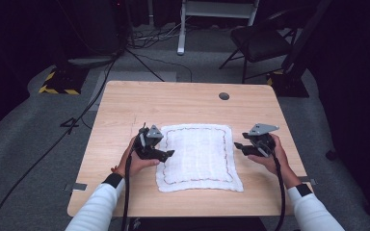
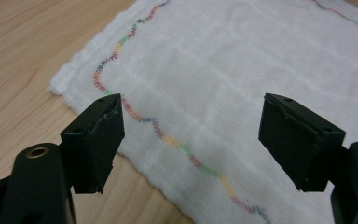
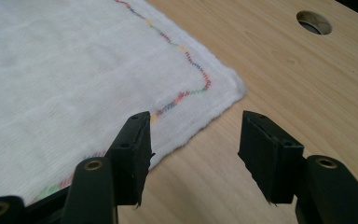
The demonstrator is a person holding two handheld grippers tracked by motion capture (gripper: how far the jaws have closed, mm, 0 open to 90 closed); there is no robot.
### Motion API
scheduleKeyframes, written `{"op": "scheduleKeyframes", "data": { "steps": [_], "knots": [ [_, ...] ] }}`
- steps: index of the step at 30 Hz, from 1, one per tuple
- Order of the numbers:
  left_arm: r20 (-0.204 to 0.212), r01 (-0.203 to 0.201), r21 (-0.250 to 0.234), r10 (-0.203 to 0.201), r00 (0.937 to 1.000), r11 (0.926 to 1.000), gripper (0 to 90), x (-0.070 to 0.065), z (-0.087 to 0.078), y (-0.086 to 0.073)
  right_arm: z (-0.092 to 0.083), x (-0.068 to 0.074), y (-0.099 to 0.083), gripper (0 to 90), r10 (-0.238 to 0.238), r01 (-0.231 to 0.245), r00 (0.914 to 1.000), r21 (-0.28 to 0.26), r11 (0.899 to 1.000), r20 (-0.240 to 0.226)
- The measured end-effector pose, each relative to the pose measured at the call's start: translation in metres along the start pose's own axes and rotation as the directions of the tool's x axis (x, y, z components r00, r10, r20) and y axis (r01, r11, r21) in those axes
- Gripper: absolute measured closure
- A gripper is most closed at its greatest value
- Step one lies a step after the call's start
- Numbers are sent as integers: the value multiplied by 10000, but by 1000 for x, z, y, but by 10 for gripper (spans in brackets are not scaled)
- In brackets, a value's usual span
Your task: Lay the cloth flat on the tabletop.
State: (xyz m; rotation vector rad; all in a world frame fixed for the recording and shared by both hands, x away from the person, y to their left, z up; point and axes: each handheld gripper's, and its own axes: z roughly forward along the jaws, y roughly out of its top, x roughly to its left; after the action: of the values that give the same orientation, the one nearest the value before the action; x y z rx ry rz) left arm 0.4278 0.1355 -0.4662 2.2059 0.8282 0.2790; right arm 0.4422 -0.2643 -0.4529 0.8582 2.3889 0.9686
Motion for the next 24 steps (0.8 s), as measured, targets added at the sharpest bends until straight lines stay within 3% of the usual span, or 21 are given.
{"op": "scheduleKeyframes", "data": {
  "steps": [5, 10, 20, 24],
  "knots": [
    [-602, -45, 260, 61, 9982, 9997, 234, 11, 21, 14, 24, -11, 16, 450, 216, -216, 9997, 95, 9997, 104],
    [-1083, 394, 475, -341, 9935, 9981, 232, 28, 38, 22, 47, -20, 25, 454, 553, -560, 9983, 392, 9977, 183],
    [-1171, 1302, 678, -1217, 9856, 9892, 214, 55, 62, 24, 80, -33, 27, 456, 1138, -1175, 9925, 906, 9889, 442],
    [-1210, 1415, 711, -1323, 9838, 9874, 212, 61, 65, 28, 89, -37, 27, 457, 1375, -1416, 9895, 1110, 9837, 440]
  ]
}}
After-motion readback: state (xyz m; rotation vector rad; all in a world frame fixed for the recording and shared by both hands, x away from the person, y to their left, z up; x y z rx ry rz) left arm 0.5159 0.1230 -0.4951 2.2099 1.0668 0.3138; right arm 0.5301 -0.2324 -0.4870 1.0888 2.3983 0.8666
